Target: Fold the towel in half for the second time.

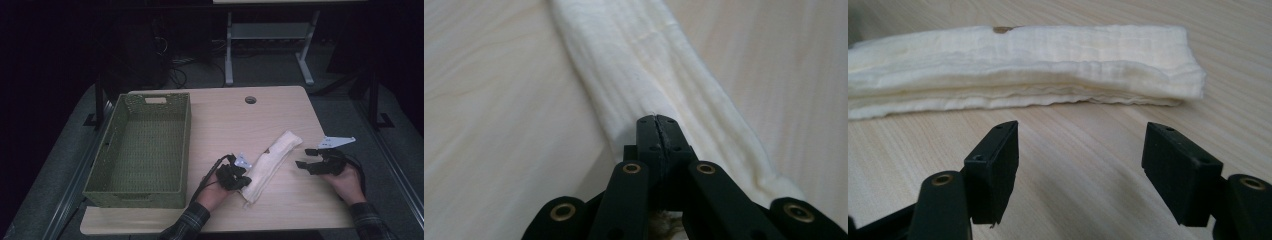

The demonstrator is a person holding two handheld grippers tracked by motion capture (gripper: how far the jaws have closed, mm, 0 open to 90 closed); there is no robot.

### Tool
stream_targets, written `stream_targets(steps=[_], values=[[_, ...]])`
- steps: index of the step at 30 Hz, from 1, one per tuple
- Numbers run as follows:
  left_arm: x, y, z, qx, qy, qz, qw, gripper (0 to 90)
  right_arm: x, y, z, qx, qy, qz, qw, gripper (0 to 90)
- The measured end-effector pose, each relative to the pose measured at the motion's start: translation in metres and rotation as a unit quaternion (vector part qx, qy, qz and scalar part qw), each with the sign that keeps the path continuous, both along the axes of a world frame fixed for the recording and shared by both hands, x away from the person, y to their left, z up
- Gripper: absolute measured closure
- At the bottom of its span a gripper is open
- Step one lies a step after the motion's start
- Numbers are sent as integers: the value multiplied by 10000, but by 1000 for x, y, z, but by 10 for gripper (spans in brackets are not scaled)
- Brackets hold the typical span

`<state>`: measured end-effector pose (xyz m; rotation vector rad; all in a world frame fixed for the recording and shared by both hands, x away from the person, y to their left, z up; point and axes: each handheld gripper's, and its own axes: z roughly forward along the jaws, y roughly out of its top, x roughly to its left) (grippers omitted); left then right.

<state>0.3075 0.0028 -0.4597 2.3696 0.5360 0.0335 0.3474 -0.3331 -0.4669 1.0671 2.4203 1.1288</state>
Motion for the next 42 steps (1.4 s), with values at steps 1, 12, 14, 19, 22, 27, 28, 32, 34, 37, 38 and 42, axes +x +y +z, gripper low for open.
stream_targets(steps=[1,12,14,19,22,27,28,32,34,37,38,42], values=[[-2,-2,0,22,-1,-93,10000,891,0,-1,0,-15,-28,9,10000,305],[-27,-35,-2,-236,176,-711,9970,854,1,-1,-1,-37,-35,-12,10000,303],[-26,-35,0,-231,125,-728,9970,819,1,0,-1,-31,-28,-35,10000,303],[-13,-29,9,-321,-115,-751,9966,655,1,-1,-1,-19,-34,-51,10000,303],[-4,-30,13,-400,-136,-916,9949,521,1,-1,0,-51,-45,-42,10000,303],[6,-32,12,-480,-188,-1205,9914,354,1,-1,-1,-51,-46,-32,10000,303],[8,-34,11,-458,-273,-1261,9906,337,1,0,-1,-35,-37,-46,10000,303],[15,-42,13,-482,-381,-1471,9872,280,1,1,-1,-44,-18,-46,10000,303],[18,-47,12,-472,-364,-1563,9859,261,2,0,-1,-49,-42,-31,10000,303],[23,-53,8,-432,-371,-1696,9839,242,2,0,-1,-55,-47,-39,10000,303],[25,-55,6,-387,-371,-1751,9831,236,1,-1,-1,-46,-30,-49,10000,303],[28,-62,-4,-183,-381,-1901,9808,202,1,-2,-1,-57,-26,-62,10000,303]])
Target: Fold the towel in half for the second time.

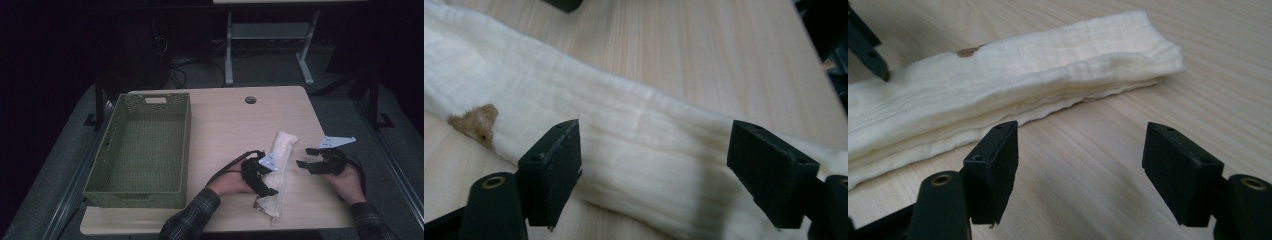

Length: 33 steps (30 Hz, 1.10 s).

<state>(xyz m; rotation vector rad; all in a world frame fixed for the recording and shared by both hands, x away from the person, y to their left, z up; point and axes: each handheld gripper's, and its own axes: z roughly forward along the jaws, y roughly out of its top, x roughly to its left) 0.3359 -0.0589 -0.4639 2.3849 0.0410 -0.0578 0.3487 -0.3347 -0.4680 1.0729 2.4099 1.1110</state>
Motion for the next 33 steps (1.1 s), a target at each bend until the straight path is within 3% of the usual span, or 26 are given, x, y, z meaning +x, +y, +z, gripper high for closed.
stream_targets(steps=[6,10,11,13,14,15,19,20,21,25,33], values=[[-5,-4,-5,153,-214,-96,9996,192,0,-1,0,15,-11,-16,10000,303],[-7,-1,-4,107,-204,-118,9997,272,0,0,0,5,-3,-3,10000,303],[-9,-1,-4,84,-189,-102,9997,348,-1,0,1,8,4,-6,10000,303],[-12,0,-3,76,-192,-99,9997,385,-1,0,0,20,2,-6,10000,303],[-13,1,-2,87,-201,-67,9997,478,0,1,0,24,2,-3,10000,304],[-15,1,-2,69,-191,-38,9998,478,0,1,0,24,2,-3,10000,304],[-21,2,1,143,-221,54,9996,654,0,1,1,-4,-19,83,10000,303],[-22,2,1,133,-211,123,9996,735,-1,2,3,6,-21,127,9999,303],[-22,3,1,103,-159,239,9995,759,-1,3,4,-6,-45,169,9998,303],[-21,5,0,21,51,441,9990,792,0,5,8,-19,-120,307,9995,300],[-25,15,7,59,272,699,9972,795,6,9,16,95,-112,548,9984,295]])
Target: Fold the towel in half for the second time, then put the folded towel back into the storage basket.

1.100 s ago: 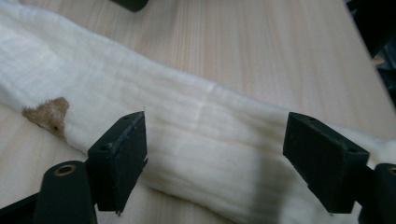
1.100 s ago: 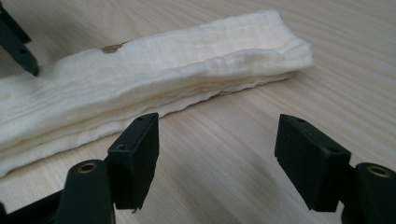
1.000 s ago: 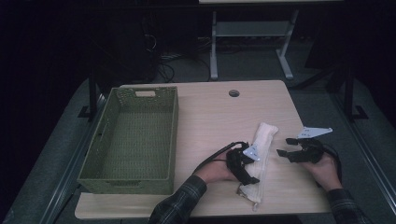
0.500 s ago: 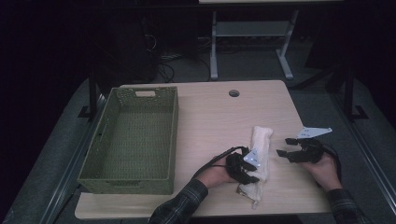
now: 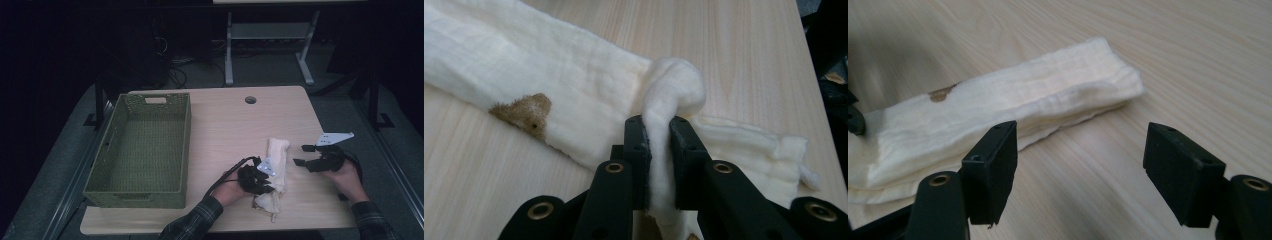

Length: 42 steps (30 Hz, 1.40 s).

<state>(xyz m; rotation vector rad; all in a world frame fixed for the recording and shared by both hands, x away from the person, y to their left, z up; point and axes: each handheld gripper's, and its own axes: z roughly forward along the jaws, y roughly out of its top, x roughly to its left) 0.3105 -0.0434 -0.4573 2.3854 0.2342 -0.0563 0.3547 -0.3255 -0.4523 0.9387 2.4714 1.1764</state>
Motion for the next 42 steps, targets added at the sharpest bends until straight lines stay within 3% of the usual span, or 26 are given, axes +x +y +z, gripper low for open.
stream_targets(steps=[8,13,21,29,36,40,42], values=[[-2,13,7,-184,126,147,9996,795,20,13,11,84,-194,296,9993,308],[-5,17,8,-174,138,156,9996,794,44,26,11,-92,60,455,9989,308],[-4,17,6,-247,202,204,9993,795,71,40,6,-199,181,723,9970,371],[-2,19,7,-316,255,285,9988,794,82,51,-10,-389,427,878,9945,399],[-1,19,6,-299,268,297,9987,794,81,54,-18,-448,486,1144,9912,547],[0,20,6,-331,300,342,9984,795,77,56,-18,-320,606,1279,9894,757],[1,20,6,-338,316,336,9984,795,76,57,-18,-273,688,1316,9885,808]])
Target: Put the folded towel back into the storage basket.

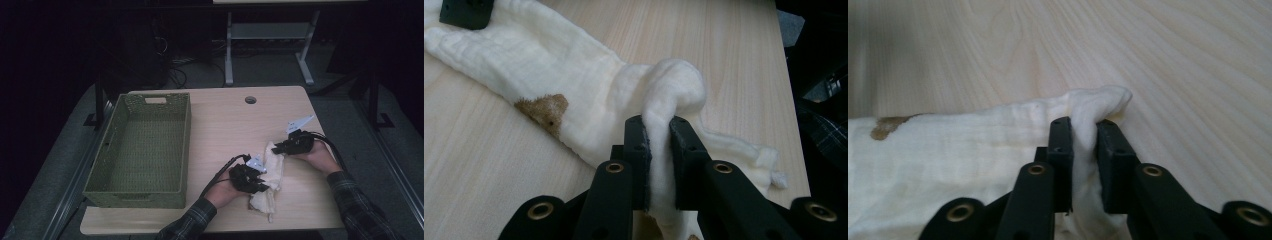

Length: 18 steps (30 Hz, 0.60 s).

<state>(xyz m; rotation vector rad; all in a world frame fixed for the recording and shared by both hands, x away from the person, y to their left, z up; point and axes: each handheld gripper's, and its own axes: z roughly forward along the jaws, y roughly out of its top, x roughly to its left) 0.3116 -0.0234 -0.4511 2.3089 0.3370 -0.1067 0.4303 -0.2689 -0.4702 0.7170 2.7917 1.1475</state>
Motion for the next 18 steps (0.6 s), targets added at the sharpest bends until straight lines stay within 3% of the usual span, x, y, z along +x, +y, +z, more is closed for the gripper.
stream_targets(steps=[8,12,18], values=[[6,4,12,-154,-23,70,9999,801,-2,2,3,-76,-25,-15,10000,836],[8,10,23,-214,-111,143,9996,801,-2,7,18,11,9,75,10000,837],[11,20,40,-359,-167,274,9988,801,0,16,44,84,-209,241,9995,837]])
